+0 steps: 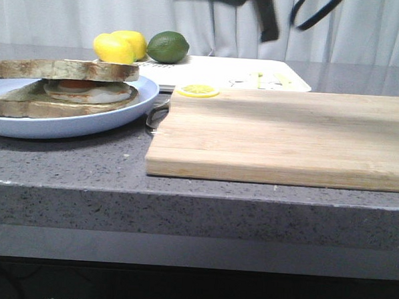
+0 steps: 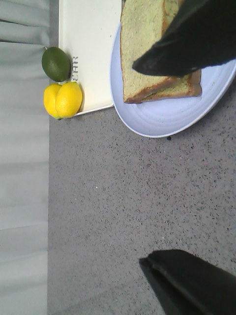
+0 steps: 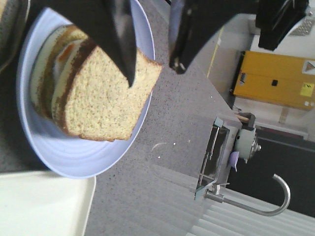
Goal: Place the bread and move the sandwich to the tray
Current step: 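Raise the right gripper away from the sandwich and withdraw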
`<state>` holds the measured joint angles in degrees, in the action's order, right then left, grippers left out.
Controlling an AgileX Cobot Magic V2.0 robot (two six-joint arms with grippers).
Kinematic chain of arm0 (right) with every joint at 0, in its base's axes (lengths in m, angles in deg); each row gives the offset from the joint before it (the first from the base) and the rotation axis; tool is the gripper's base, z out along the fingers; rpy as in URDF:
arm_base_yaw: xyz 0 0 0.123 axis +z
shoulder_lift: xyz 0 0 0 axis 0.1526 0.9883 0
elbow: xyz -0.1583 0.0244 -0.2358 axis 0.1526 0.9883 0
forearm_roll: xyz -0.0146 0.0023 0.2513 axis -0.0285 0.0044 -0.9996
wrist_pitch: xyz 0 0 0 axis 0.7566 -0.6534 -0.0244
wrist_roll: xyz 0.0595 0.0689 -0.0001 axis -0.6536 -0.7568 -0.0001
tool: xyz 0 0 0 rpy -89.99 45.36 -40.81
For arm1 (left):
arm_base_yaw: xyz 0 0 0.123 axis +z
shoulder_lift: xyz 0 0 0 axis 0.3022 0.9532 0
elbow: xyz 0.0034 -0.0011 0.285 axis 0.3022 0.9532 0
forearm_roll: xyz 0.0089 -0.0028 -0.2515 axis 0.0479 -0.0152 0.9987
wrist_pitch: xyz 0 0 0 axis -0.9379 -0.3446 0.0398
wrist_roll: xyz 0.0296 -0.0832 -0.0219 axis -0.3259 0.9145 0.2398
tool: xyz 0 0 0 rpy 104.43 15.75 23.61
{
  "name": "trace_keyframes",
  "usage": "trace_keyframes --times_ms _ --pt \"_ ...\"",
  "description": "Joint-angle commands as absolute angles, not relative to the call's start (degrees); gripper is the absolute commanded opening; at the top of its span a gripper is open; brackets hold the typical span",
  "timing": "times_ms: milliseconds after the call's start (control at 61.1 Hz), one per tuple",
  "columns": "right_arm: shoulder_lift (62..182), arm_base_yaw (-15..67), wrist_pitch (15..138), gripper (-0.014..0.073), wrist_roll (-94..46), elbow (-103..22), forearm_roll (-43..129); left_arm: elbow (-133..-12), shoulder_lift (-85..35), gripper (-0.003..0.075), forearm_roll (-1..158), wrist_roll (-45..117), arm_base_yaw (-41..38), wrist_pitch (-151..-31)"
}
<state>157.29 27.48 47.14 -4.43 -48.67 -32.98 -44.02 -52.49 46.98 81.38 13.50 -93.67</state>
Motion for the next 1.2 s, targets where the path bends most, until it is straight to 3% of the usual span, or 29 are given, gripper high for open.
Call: trace_keyframes --times_ms 0,66,197,393,508,770,1179 --pt "151.33 25.07 42.14 0.0036 -3.95 -50.14 -27.24 -46.06 -52.00 0.0692 46.85 81.90 13.05 -89.07" --pt "149.08 23.52 41.39 -0.0073 -5.86 -50.14 -19.43 -46.06 -52.00 0.0692 46.85 81.90 13.05 -89.07" --pt "144.52 21.55 41.40 -0.0060 -13.32 -51.12 1.63 -46.06 -52.00 0.0692 46.85 81.90 13.05 -89.07" --pt "138.57 20.70 39.38 -0.0060 -41.27 -53.54 45.78 -46.06 -52.00 0.0692 46.85 81.90 13.05 -89.07" --pt "136.53 19.21 36.02 -0.0060 -51.07 -53.54 59.36 -46.06 -52.00 0.0692 46.85 81.90 13.05 -89.07" --pt "129.72 12.84 37.27 -0.0060 -53.33 -47.60 60.45 -46.06 -52.00 0.0692 46.85 81.90 13.05 -89.07" --pt "99.03 12.96 71.57 -0.0060 -53.34 -12.90 57.97 -46.06 -52.00 0.0692 46.85 81.90 13.05 -89.07"
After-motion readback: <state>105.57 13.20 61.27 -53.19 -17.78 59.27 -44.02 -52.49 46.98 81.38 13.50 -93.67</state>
